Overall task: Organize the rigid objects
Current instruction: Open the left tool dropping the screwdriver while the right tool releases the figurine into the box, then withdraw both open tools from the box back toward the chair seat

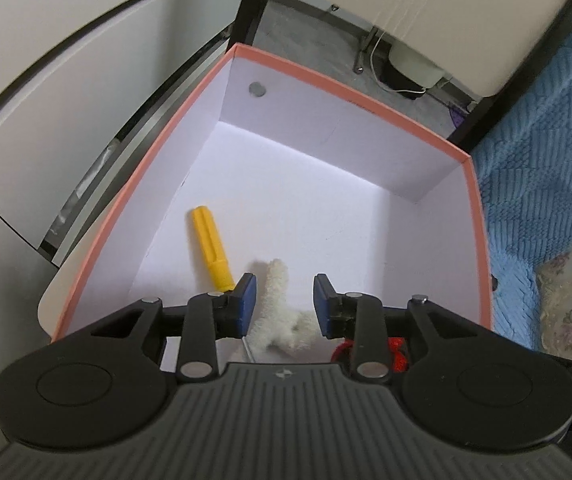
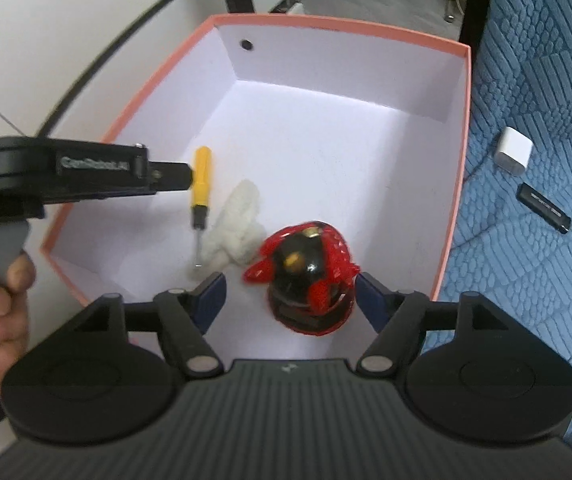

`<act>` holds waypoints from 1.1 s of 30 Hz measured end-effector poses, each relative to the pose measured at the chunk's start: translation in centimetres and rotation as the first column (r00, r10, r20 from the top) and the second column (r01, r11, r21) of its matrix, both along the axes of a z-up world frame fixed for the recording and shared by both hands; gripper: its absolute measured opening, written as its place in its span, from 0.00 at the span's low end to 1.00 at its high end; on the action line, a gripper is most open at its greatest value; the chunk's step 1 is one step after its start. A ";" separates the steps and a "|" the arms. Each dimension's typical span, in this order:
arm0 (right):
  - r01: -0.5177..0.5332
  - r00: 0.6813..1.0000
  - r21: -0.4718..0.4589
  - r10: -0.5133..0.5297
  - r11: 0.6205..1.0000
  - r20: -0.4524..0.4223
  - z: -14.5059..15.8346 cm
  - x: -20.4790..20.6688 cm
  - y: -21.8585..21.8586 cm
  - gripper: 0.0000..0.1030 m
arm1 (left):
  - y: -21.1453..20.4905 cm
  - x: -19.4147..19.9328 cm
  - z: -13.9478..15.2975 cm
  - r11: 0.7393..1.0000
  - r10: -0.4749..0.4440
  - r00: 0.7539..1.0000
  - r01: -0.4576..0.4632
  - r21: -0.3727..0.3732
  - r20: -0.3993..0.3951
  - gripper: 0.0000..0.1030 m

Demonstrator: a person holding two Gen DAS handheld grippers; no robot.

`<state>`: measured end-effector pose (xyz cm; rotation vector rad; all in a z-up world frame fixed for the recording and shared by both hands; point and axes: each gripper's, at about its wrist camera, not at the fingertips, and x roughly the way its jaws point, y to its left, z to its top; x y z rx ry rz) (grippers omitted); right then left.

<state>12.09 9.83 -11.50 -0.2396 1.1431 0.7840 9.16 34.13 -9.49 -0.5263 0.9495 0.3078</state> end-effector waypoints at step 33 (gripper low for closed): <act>0.098 0.966 0.156 -0.131 0.983 0.222 8.5 -5.5 -12.9 0.84 | -12.6 -8.0 11.2 0.995 -0.055 0.975 0.037 0.089 0.214 0.54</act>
